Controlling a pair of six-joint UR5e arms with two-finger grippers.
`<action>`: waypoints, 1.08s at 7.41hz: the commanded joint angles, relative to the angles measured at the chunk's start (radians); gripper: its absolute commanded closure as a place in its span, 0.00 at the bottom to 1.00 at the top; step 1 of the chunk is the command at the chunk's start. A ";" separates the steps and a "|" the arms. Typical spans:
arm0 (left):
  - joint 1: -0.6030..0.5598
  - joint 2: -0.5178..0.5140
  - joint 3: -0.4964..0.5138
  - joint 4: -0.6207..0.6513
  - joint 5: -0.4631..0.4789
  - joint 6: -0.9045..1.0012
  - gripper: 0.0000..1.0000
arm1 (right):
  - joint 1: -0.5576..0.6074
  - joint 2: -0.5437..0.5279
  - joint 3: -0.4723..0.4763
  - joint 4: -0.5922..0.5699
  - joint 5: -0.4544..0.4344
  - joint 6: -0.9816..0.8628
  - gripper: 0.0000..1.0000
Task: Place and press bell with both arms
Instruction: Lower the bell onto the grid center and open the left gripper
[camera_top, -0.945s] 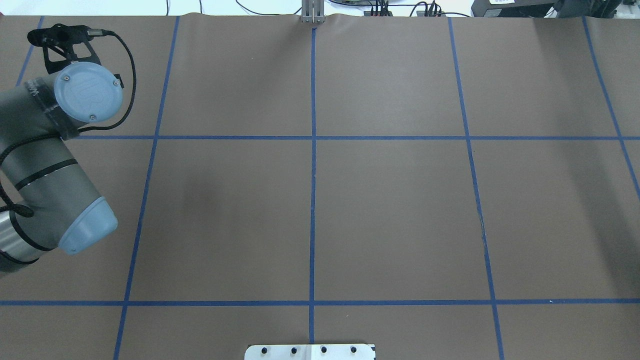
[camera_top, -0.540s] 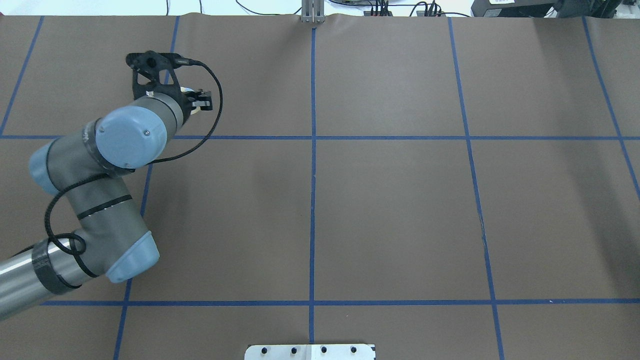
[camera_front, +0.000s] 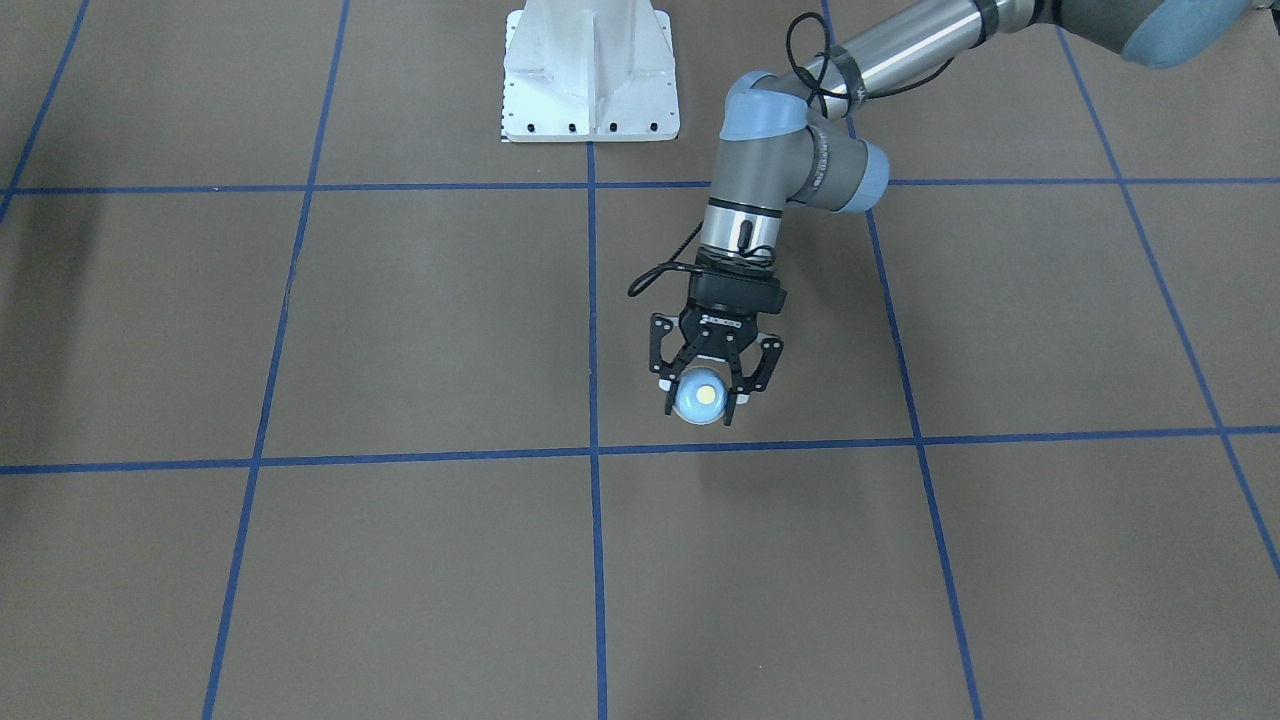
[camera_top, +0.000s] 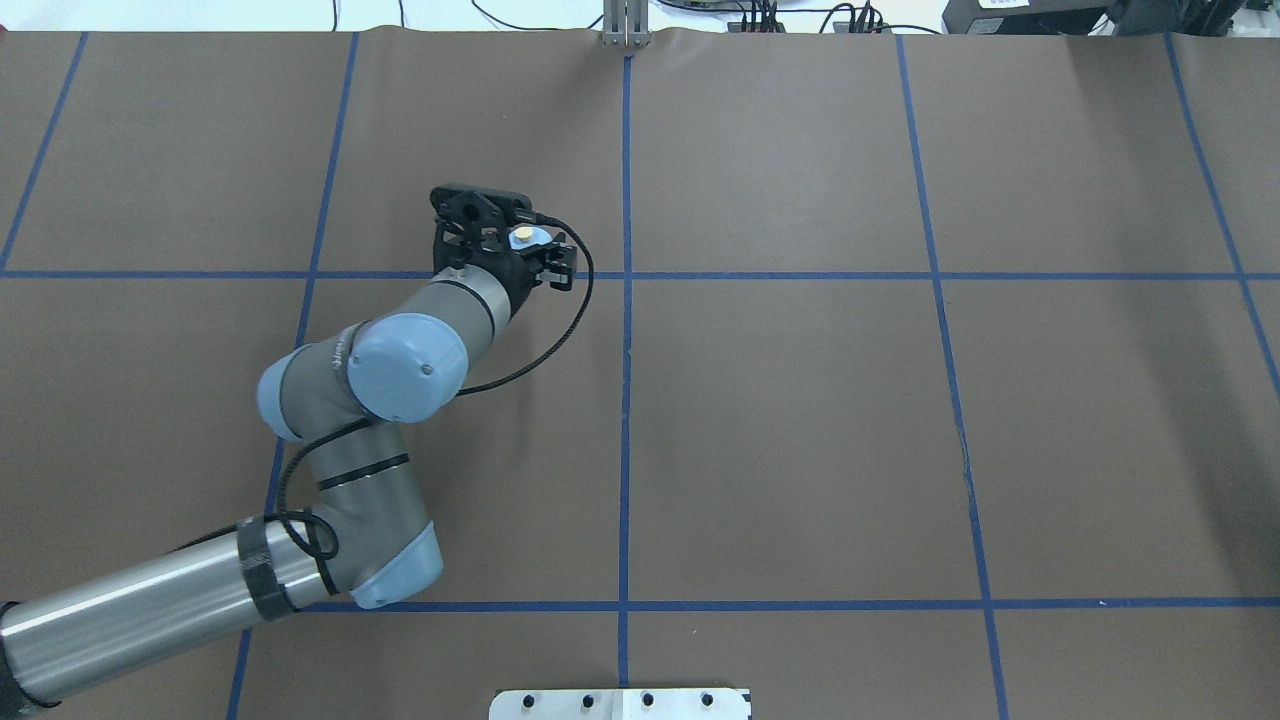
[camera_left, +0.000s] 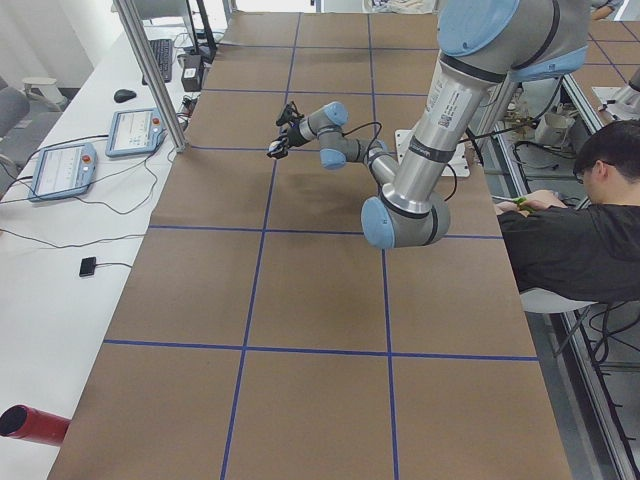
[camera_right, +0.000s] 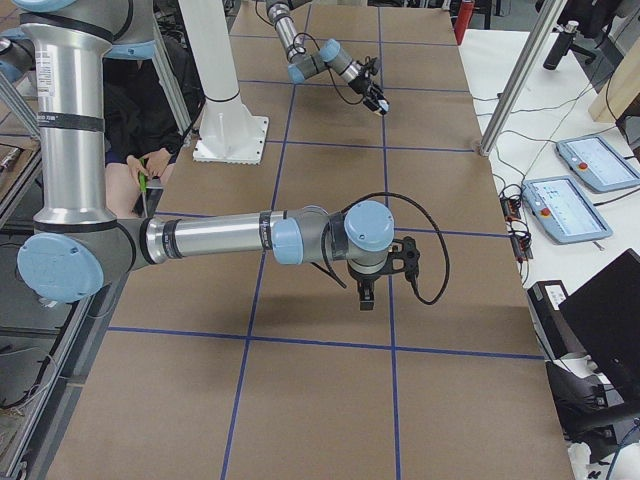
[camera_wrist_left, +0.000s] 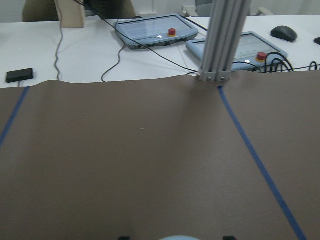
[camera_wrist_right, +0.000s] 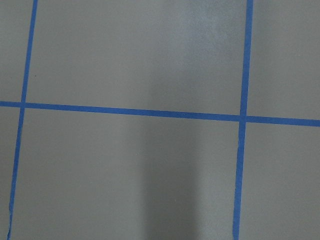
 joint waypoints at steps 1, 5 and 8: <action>0.031 -0.070 0.131 -0.128 0.030 0.003 1.00 | 0.001 0.000 0.003 0.000 0.001 0.000 0.00; 0.055 -0.222 0.350 -0.171 0.035 0.003 1.00 | 0.000 0.003 0.001 0.000 0.000 0.000 0.00; 0.055 -0.225 0.386 -0.171 0.035 0.003 1.00 | 0.001 0.002 0.005 0.000 0.001 0.000 0.00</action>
